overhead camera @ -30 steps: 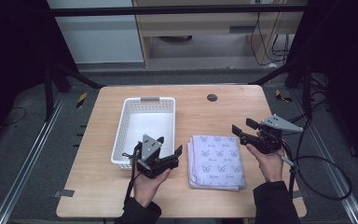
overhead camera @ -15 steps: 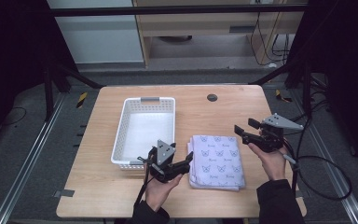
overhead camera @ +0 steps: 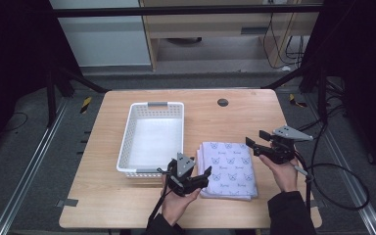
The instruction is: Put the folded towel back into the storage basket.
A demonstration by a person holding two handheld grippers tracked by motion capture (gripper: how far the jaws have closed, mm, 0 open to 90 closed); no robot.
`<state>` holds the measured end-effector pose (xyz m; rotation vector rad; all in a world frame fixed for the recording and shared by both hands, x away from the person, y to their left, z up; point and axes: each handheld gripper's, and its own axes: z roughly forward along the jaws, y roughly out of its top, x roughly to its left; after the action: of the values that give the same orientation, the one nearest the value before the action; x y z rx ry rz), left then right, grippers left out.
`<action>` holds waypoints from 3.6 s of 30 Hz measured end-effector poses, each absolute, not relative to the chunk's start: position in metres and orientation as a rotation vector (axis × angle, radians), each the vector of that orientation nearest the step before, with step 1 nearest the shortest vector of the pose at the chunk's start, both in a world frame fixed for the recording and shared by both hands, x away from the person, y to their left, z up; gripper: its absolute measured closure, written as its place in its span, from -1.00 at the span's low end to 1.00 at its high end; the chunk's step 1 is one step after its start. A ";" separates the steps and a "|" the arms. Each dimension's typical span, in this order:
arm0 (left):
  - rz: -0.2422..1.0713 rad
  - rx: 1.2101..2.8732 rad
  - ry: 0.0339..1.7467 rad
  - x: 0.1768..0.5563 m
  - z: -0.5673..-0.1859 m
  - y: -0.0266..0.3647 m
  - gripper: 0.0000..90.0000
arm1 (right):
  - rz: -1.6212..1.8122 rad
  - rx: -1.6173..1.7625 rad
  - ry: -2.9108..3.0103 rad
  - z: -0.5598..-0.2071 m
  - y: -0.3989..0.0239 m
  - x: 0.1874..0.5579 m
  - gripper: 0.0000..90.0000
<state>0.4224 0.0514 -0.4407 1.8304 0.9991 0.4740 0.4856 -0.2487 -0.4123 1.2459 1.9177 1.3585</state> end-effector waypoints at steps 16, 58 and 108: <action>0.427 1.879 1.080 0.424 -0.468 0.047 -0.27 | 1.244 1.276 1.998 -0.437 -0.243 0.494 -0.20; 0.345 1.999 1.078 0.434 -0.507 0.037 -0.29 | 1.060 1.423 2.125 -0.491 -0.237 0.517 0.06; 0.346 1.964 1.010 0.425 -0.474 0.039 0.63 | 1.165 1.334 2.101 -0.459 -0.228 0.500 0.70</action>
<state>0.4250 0.0391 -0.4741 1.9637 1.0102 0.3464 0.5002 -0.2284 -0.4587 1.3344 2.1006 1.1646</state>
